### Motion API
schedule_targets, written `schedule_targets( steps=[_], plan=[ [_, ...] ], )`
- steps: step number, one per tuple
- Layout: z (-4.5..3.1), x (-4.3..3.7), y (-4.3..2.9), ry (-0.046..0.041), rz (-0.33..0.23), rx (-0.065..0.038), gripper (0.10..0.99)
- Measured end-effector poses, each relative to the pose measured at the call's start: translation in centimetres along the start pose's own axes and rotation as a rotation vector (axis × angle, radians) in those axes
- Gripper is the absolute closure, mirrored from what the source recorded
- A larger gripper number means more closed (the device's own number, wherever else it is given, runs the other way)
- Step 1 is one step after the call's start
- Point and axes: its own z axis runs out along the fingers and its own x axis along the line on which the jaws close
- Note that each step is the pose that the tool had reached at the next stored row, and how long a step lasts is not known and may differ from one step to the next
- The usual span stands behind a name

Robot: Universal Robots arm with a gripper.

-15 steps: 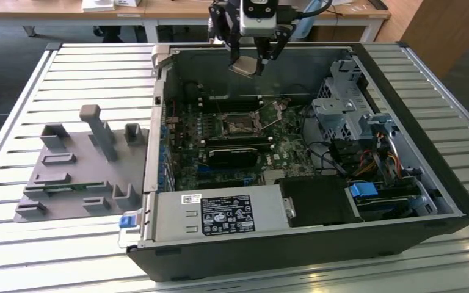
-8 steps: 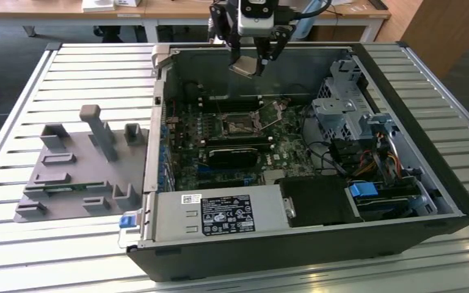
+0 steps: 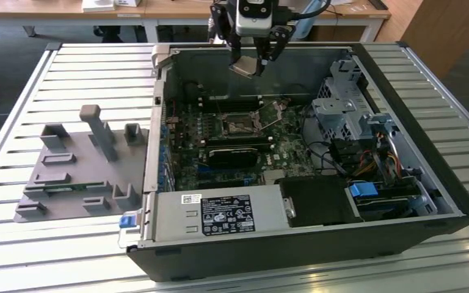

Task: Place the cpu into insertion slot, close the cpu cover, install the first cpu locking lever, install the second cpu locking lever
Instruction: 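Place the cpu into insertion slot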

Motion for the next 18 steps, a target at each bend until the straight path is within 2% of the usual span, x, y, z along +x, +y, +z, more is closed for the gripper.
schedule_targets(
  steps=[18],
  plan=[
    [0.01, 0.0, 0.0, -0.0046, 0.05, -0.001, 0.545]
  ],
)
